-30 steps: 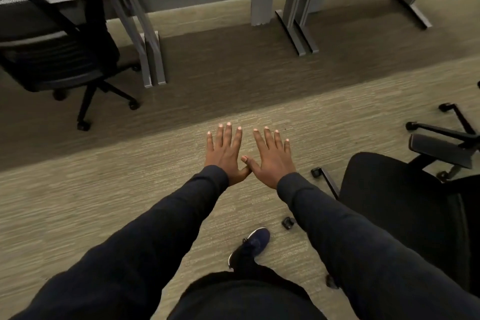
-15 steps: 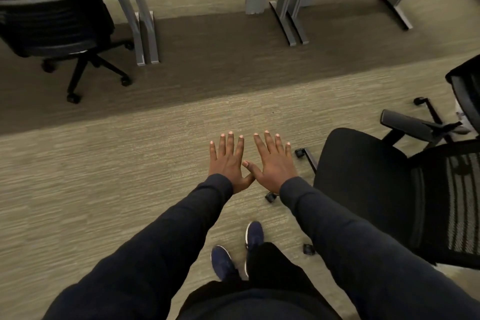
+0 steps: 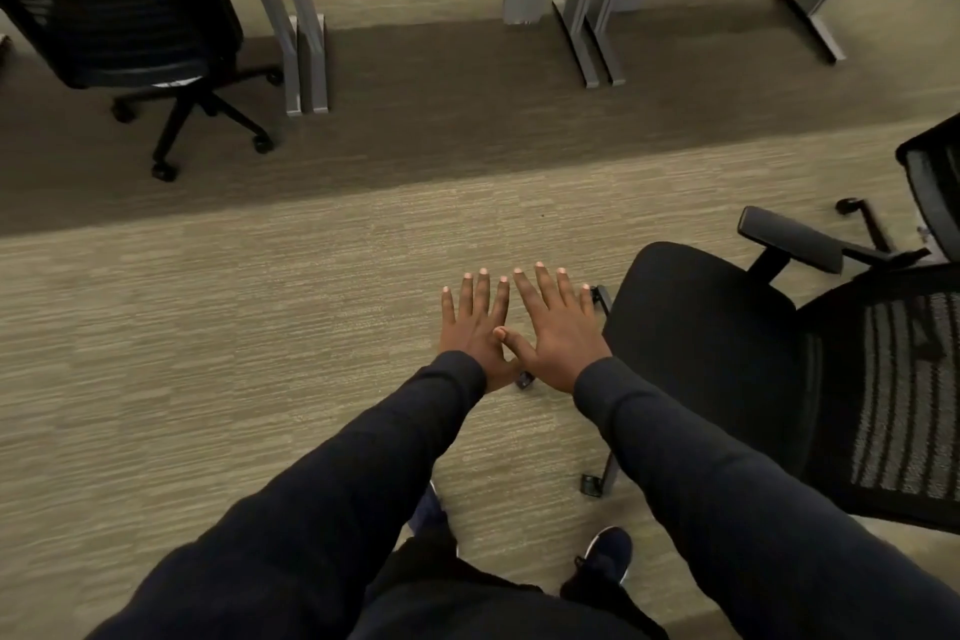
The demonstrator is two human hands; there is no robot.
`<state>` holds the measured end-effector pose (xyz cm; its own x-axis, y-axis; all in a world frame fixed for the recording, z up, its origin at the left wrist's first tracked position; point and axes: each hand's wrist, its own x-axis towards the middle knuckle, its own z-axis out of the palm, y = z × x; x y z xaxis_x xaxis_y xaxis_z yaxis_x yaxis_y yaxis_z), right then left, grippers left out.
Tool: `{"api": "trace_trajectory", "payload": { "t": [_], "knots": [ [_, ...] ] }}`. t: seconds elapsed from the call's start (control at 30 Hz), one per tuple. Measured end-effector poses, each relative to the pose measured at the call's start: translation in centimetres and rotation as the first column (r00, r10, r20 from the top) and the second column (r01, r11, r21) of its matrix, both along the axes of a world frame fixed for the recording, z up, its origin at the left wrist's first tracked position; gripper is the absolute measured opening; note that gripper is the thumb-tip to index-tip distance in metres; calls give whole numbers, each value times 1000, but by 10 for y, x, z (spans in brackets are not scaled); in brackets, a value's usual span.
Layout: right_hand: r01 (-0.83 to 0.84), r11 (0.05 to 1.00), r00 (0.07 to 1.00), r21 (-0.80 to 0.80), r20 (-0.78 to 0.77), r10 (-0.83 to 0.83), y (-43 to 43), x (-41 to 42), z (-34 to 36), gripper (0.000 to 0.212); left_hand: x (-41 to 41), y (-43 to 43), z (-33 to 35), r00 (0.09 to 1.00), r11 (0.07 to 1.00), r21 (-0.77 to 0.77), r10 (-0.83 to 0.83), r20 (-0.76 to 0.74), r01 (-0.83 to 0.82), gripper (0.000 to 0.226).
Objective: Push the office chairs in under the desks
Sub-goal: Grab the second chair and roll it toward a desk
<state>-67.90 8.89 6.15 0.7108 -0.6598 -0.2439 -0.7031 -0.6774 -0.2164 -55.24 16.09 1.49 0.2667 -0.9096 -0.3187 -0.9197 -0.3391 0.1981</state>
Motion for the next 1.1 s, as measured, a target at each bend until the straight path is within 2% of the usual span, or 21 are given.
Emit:
{"api": "trace_trajectory", "payload": {
  "t": [0.33, 0.47, 0.77, 1.1],
  "knots": [
    [-216, 976, 976, -19, -5, 216, -46, -144, 2, 85, -158, -29, -2, 990, 991, 22, 133, 51, -134, 115],
    [-246, 969, 969, 0, -40, 246, -63, -193, 5, 85, -207, -30, -5, 985, 987, 19, 158, 69, -159, 109],
    [-192, 981, 980, -21, -49, 191, -96, -254, 15, 82, -270, -72, -17, 997, 997, 38, 67, 46, -68, 111],
    [-371, 928, 922, -32, -127, 365, -141, -341, 68, 79, -383, -98, -5, 1000, 1000, -25, -2, -6, 2, 110]
  ]
}}
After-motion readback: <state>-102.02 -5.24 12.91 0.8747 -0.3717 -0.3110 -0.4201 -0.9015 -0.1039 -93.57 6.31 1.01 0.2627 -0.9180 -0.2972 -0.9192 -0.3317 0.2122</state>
